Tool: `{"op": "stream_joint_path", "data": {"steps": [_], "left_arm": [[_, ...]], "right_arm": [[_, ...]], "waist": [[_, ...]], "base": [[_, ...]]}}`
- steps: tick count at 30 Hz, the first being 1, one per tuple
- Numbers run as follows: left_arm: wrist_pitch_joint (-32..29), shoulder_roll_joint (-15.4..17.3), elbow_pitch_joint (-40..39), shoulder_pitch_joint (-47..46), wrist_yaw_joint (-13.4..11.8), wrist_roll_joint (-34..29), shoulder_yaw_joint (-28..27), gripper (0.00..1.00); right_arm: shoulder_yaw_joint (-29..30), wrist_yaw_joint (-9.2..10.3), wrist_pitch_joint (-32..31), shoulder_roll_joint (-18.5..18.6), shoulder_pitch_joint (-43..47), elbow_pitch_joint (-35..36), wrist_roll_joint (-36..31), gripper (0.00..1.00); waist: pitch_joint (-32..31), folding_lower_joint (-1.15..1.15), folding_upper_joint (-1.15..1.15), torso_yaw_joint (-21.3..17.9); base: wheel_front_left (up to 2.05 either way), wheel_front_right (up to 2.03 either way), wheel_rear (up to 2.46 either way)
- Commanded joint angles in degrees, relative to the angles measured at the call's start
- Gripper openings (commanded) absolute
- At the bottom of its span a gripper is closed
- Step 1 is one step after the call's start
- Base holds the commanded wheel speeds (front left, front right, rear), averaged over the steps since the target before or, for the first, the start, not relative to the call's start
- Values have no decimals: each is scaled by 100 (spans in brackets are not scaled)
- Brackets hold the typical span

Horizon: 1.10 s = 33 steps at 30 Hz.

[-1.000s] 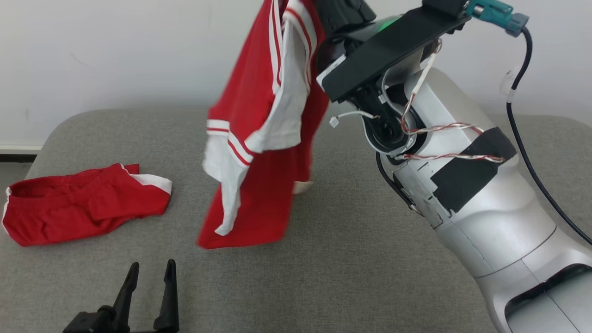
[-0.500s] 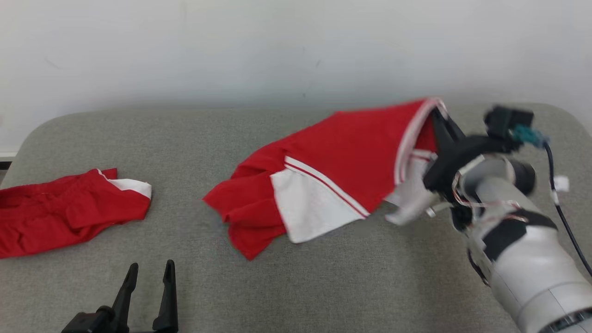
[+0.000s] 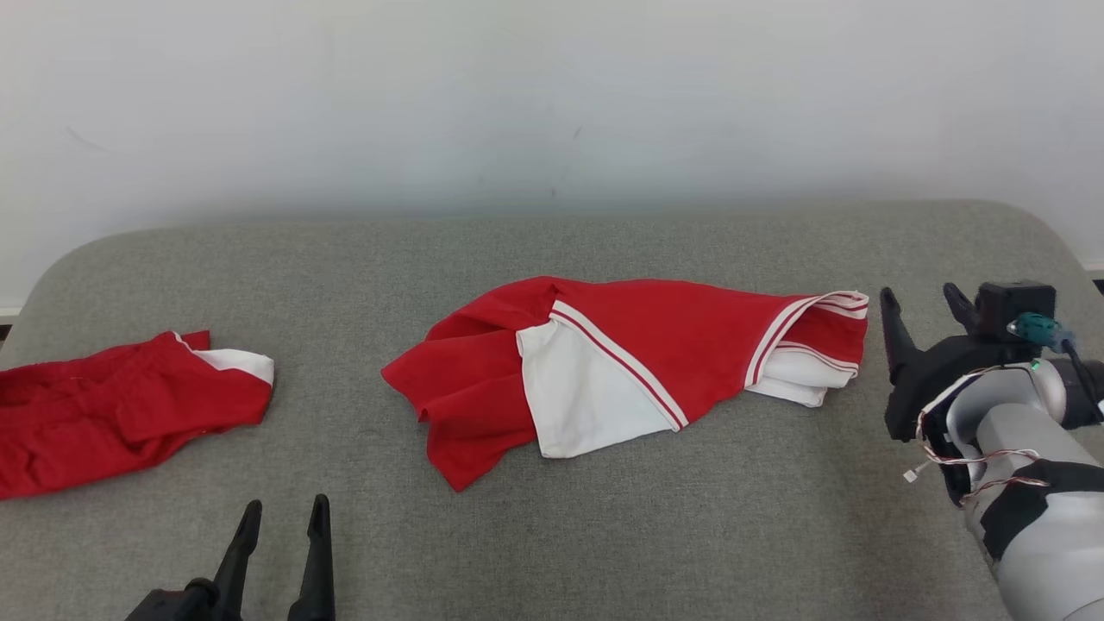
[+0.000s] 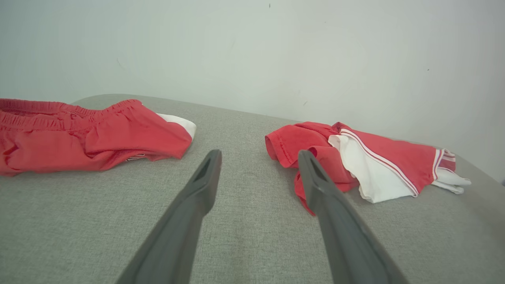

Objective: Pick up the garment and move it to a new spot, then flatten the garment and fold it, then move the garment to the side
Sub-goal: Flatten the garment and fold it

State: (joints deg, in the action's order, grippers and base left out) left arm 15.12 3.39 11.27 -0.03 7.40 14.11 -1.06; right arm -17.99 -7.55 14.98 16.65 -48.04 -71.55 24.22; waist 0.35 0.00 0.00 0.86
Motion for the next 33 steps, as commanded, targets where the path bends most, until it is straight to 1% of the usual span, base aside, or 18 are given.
{"op": "stream_joint_path", "data": {"steps": [1,4,6,7,11,14,17,21,25,33], "left_arm": [[5,-9,12,55,2,-21,-11,100],[5,-10,28,75,4,-20,11,100],[5,-9,39,86,5,-13,15,100],[5,-6,40,76,5,-2,23,100],[5,13,35,-18,7,21,67,100],[5,21,19,-101,9,31,104,100],[5,24,20,-162,3,48,146,100],[5,38,1,-244,4,76,190,100],[5,55,0,-318,5,99,235,100],[5,43,22,-424,5,92,291,100]], "right_arm": [[57,13,27,-52,107,189,-303,100],[157,13,26,-428,410,654,-935,100],[80,13,26,-764,609,810,-1273,100],[-60,13,-7,-996,701,892,-1535,100],[-441,13,-330,-1331,913,989,-1683,100],[-716,13,-586,-1372,960,1118,-1566,100],[-1225,13,-887,-1378,1070,1489,-1181,100],[-1661,13,-1222,-1366,990,1712,-1040,100],[-1741,13,-1453,-1368,893,1587,-1200,100],[-1638,13,-1529,-1371,809,1328,-1434,100]], "waist": [[-51,0,0,7],[-102,0,0,44],[-125,0,0,85],[-125,0,0,133],[-40,0,0,296],[62,0,0,458],[169,0,0,640],[322,0,0,821],[447,0,0,950],[557,0,0,1057]], "base": [[0,0,0],[0,0,0],[0,0,0],[0,0,0],[0,0,0],[0,0,0],[0,0,0],[0,0,0],[0,0,0],[0,0,0]]}}
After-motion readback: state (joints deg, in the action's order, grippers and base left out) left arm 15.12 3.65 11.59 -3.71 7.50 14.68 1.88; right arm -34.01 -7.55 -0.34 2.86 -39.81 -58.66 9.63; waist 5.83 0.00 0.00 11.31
